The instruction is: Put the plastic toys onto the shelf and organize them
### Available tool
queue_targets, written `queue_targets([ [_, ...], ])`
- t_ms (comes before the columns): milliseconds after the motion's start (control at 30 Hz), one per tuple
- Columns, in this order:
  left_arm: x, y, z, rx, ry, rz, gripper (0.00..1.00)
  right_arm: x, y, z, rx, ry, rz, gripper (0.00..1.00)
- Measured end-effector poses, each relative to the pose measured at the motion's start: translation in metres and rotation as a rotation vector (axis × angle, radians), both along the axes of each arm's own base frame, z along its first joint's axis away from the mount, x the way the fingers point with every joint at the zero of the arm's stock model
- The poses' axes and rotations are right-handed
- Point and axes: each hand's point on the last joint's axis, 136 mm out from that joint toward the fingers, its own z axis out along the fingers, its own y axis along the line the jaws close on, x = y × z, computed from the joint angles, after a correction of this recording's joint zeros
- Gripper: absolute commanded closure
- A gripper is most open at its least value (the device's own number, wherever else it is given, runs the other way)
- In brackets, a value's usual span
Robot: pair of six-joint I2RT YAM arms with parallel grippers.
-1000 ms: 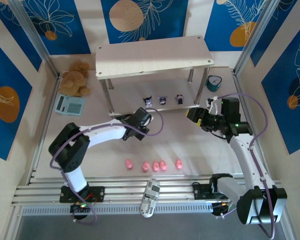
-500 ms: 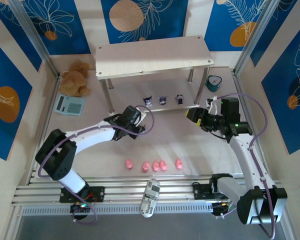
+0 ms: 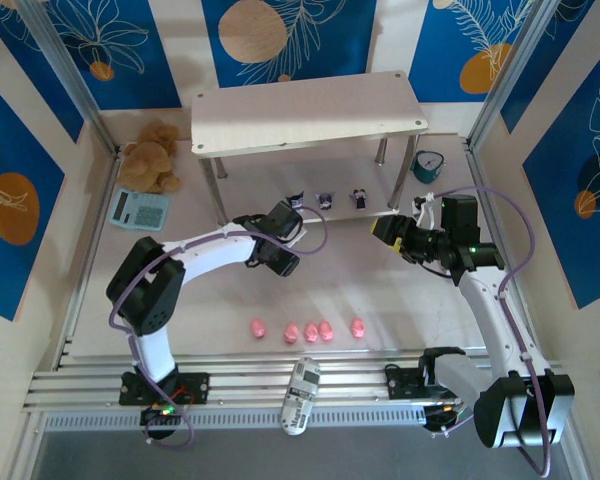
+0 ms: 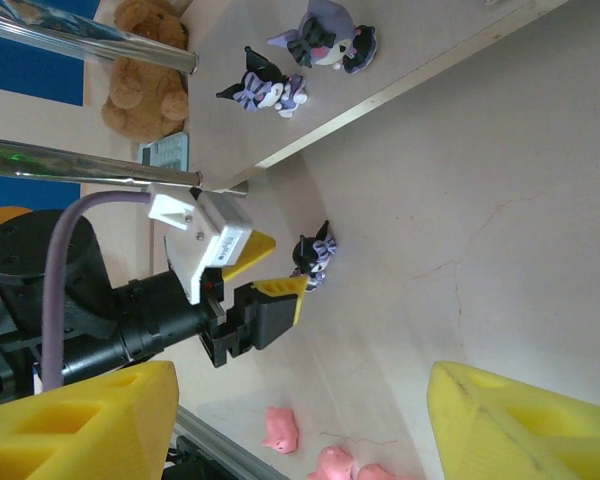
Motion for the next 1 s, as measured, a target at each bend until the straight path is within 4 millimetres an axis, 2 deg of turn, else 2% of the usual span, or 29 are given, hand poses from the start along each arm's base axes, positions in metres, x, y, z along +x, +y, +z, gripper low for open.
queue_targets([
  [500,0.005,-0.001,-0.005,0.057,-0.015,0.003,0.43,0.0,0.0,0.0,0.0,0.0,-0.001,0.33],
  [800,0.015,-0.017,-0.006,0.063,-0.034,-0.008,0.46,0.0,-0.001,0.0,0.0,0.0,-0.003,0.32],
  [1000,0.017,-0.016,-0.012,0.094,-0.022,-0.001,0.5,0.002,-0.004,-0.001,0.001,0.0,-0.013,0.32],
])
